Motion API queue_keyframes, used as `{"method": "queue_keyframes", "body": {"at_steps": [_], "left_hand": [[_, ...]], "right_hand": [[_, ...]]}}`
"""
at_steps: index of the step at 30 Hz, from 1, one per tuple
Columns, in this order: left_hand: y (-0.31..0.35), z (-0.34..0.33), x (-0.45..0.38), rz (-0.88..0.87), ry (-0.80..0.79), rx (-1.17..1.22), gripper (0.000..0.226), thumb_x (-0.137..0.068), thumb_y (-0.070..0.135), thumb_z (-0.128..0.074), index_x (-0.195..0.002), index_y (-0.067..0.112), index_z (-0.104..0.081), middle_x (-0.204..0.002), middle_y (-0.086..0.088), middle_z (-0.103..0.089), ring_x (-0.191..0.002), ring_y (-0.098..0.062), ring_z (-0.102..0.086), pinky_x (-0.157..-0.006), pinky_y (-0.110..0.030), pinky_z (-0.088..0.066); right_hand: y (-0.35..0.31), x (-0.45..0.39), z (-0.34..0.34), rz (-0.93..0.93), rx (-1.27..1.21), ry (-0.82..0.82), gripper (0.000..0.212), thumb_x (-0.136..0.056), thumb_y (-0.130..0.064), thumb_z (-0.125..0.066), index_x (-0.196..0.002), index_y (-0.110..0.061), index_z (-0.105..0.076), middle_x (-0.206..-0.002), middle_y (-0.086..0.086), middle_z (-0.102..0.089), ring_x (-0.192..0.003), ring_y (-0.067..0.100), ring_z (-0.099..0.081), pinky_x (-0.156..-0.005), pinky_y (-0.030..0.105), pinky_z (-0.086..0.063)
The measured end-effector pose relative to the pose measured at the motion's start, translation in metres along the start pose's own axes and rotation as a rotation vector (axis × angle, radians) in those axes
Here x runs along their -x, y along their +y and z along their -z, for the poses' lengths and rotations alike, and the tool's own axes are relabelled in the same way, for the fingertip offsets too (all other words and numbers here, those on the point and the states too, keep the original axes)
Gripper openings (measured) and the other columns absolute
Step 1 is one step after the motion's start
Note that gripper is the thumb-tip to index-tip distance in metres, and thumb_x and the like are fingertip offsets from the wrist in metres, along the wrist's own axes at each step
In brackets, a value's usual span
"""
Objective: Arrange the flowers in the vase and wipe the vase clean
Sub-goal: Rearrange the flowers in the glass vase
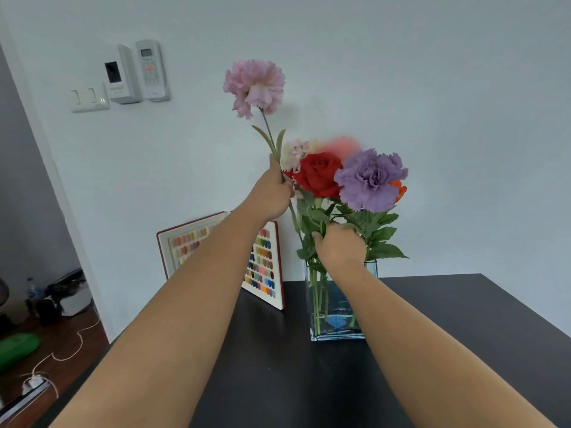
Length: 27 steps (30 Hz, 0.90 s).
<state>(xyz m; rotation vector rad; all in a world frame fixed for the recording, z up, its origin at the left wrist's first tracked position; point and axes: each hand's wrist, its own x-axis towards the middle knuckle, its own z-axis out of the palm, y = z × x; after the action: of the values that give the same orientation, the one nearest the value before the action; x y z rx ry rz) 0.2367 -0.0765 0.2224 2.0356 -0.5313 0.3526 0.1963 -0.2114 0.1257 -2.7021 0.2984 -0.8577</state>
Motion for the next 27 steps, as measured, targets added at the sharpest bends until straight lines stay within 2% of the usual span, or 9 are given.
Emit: {"method": "queue_keyframes", "body": {"at_steps": [3, 7, 11, 14, 15, 17, 20, 24, 27], "left_hand": [[0.001, -0.006, 0.002, -0.044, 0.061, -0.007, 0.052, -0.102, 0.008, -0.042, -0.150, 0.001, -0.027, -0.087, 0.002, -0.053, -0.093, -0.022, -0.064, -0.090, -0.046, -0.055], [0.011, -0.002, 0.004, -0.087, 0.210, 0.041, 0.040, -0.101, 0.007, -0.046, -0.140, -0.002, -0.043, -0.086, 0.000, -0.060, -0.089, -0.024, -0.068, -0.084, -0.043, -0.059], [0.012, -0.008, 0.008, -0.105, 0.202, 0.042, 0.034, -0.100, 0.002, -0.046, -0.134, -0.002, -0.046, -0.095, -0.011, -0.060, -0.079, -0.022, -0.066, -0.082, -0.044, -0.061], [0.002, -0.022, 0.011, -0.129, 0.167, -0.017, 0.016, -0.099, 0.001, -0.046, -0.110, 0.008, -0.054, -0.093, -0.014, -0.060, -0.092, -0.034, -0.068, -0.084, -0.050, -0.059], [-0.003, -0.028, 0.012, -0.128, 0.150, -0.038, 0.018, -0.099, 0.001, -0.045, -0.111, 0.010, -0.053, -0.088, -0.007, -0.057, -0.094, -0.035, -0.067, -0.083, -0.049, -0.060], [-0.011, -0.039, 0.015, -0.108, 0.112, -0.067, 0.035, -0.099, 0.001, -0.044, -0.133, 0.010, -0.050, -0.082, 0.004, -0.049, -0.091, -0.030, -0.066, -0.073, -0.036, -0.059], [-0.026, -0.055, 0.024, -0.073, 0.048, -0.090, 0.060, -0.100, -0.001, -0.045, -0.155, 0.018, -0.031, -0.081, 0.004, -0.048, -0.084, -0.022, -0.063, -0.062, -0.021, -0.051], [-0.051, -0.070, 0.038, -0.108, 0.042, -0.166, 0.070, -0.098, 0.000, -0.047, -0.159, 0.021, -0.021, -0.085, -0.005, -0.059, -0.065, -0.003, -0.054, -0.057, -0.002, -0.043], [-0.066, -0.079, 0.049, -0.157, 0.083, -0.204, 0.075, -0.096, 0.000, -0.049, -0.160, 0.024, -0.020, -0.082, -0.011, -0.067, -0.064, -0.008, -0.056, -0.057, -0.006, -0.040]], "right_hand": [[0.012, -0.003, 0.006, -0.036, -0.014, -0.015, 0.033, -0.099, -0.034, -0.049, -0.104, -0.005, -0.063, -0.098, 0.015, -0.069, -0.091, 0.033, -0.067, -0.064, 0.032, -0.043], [0.023, -0.005, 0.009, -0.038, -0.032, -0.020, 0.025, -0.097, -0.026, -0.052, -0.102, -0.004, -0.063, -0.100, 0.017, -0.068, -0.093, 0.035, -0.066, -0.066, 0.034, -0.046], [0.022, -0.008, 0.011, -0.043, -0.073, -0.056, 0.028, -0.096, -0.027, -0.055, -0.106, -0.002, -0.062, -0.103, 0.018, -0.067, -0.097, 0.035, -0.065, -0.072, 0.035, -0.050], [0.021, -0.009, 0.013, -0.053, -0.126, -0.084, 0.031, -0.096, -0.029, -0.055, -0.107, 0.000, -0.060, -0.105, 0.019, -0.066, -0.099, 0.036, -0.064, -0.074, 0.035, -0.049], [0.022, -0.009, 0.013, -0.057, -0.150, -0.090, 0.032, -0.096, -0.029, -0.055, -0.107, 0.000, -0.060, -0.104, 0.019, -0.066, -0.099, 0.036, -0.063, -0.074, 0.035, -0.049], [0.023, -0.009, 0.013, -0.065, -0.199, -0.098, 0.032, -0.096, -0.029, -0.056, -0.103, 0.001, -0.061, -0.102, 0.019, -0.066, -0.096, 0.035, -0.064, -0.073, 0.034, -0.048], [0.024, -0.010, 0.011, -0.057, -0.226, -0.108, 0.034, -0.096, -0.032, -0.055, -0.099, 0.001, -0.062, -0.099, 0.018, -0.066, -0.094, 0.035, -0.064, -0.070, 0.032, -0.045], [0.022, -0.006, 0.008, -0.059, -0.297, -0.084, 0.040, -0.098, -0.036, -0.049, -0.102, 0.001, -0.063, -0.100, 0.020, -0.066, -0.095, 0.036, -0.064, -0.074, 0.035, -0.050], [0.020, -0.002, 0.009, -0.040, -0.345, 0.016, 0.039, -0.098, -0.035, -0.049, -0.115, -0.002, -0.060, -0.101, 0.021, -0.068, -0.095, 0.037, -0.065, -0.077, 0.038, -0.052]]}}
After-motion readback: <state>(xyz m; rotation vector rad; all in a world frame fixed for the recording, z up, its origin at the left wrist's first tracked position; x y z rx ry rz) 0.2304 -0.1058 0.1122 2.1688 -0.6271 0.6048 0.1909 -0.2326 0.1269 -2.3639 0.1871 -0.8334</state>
